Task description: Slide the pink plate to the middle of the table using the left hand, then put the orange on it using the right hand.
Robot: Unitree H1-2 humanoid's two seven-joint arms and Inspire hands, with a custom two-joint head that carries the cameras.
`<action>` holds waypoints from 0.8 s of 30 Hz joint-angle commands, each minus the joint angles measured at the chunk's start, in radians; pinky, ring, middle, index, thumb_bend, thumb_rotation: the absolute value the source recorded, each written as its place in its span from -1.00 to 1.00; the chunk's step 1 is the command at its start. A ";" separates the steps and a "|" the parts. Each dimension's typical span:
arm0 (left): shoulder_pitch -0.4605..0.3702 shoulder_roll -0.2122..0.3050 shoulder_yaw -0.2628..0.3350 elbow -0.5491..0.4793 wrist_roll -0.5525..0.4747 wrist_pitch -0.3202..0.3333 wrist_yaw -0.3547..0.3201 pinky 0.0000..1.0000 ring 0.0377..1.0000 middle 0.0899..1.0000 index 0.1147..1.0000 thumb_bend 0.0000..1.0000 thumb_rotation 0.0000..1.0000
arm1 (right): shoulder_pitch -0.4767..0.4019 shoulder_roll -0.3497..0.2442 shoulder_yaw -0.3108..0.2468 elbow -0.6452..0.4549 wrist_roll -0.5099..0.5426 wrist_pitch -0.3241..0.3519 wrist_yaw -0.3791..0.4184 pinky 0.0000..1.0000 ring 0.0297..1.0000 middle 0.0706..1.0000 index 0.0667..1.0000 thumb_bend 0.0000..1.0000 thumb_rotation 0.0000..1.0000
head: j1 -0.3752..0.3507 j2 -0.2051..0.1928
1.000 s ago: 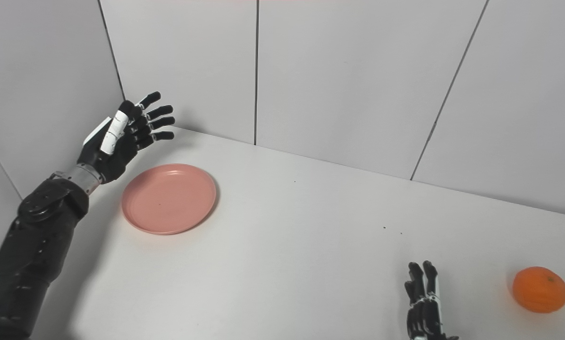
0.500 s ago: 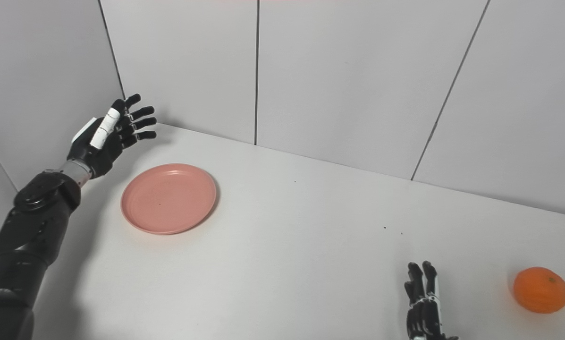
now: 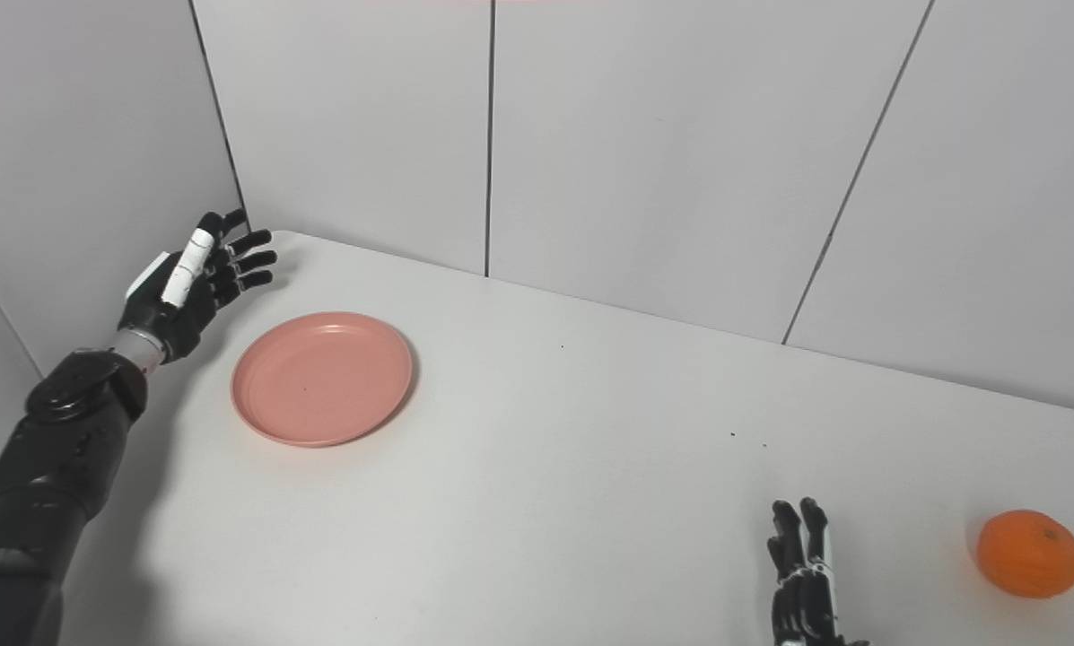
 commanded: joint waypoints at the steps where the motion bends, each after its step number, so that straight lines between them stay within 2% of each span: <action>1: -0.046 0.028 0.003 0.002 0.004 -0.069 -0.008 0.78 0.70 0.73 0.93 0.67 0.64 | 0.105 -0.031 0.006 0.059 0.004 0.026 -0.002 1.00 0.97 0.90 1.00 0.69 1.00 | 0.000 0.001; 4: -0.050 0.029 0.004 0.029 0.005 -0.077 -0.008 0.77 0.69 0.72 0.93 0.72 0.61 | 0.106 -0.029 0.007 0.057 0.004 0.028 -0.003 1.00 0.97 0.90 1.00 0.69 1.00 | -0.005 0.002; 9: -0.058 0.030 -0.012 0.101 0.019 -0.128 -0.025 0.78 0.70 0.70 0.92 0.61 0.66 | 0.103 -0.030 0.009 0.057 0.005 0.028 0.000 1.00 0.98 0.90 1.00 0.69 1.00 | -0.008 0.004; 15: -0.053 0.022 -0.034 0.178 0.026 -0.184 -0.049 0.69 0.67 0.72 0.82 0.70 0.58 | 0.103 -0.030 0.008 0.057 0.006 0.026 0.001 1.00 0.98 0.89 1.00 0.67 1.00 | -0.008 0.004; 18: -0.044 0.011 -0.035 0.200 0.012 -0.190 -0.064 0.69 0.69 0.72 0.84 0.76 0.53 | 0.103 -0.031 0.009 0.053 0.004 0.025 0.001 1.00 0.97 0.89 1.00 0.67 1.00 | -0.012 0.008; 20: -0.027 0.001 -0.036 0.178 0.003 -0.175 -0.072 0.71 0.72 0.73 0.88 0.80 0.52 | 0.105 -0.031 0.008 0.049 0.001 0.030 0.000 1.00 0.97 0.88 1.00 0.69 1.00 | -0.013 0.010; 24: -0.010 -0.018 -0.030 0.174 -0.016 -0.174 -0.081 0.69 0.73 0.73 0.88 0.74 0.55 | 0.104 -0.032 0.008 0.048 0.001 0.031 0.001 1.00 0.97 0.89 1.00 0.70 1.00 | -0.013 0.011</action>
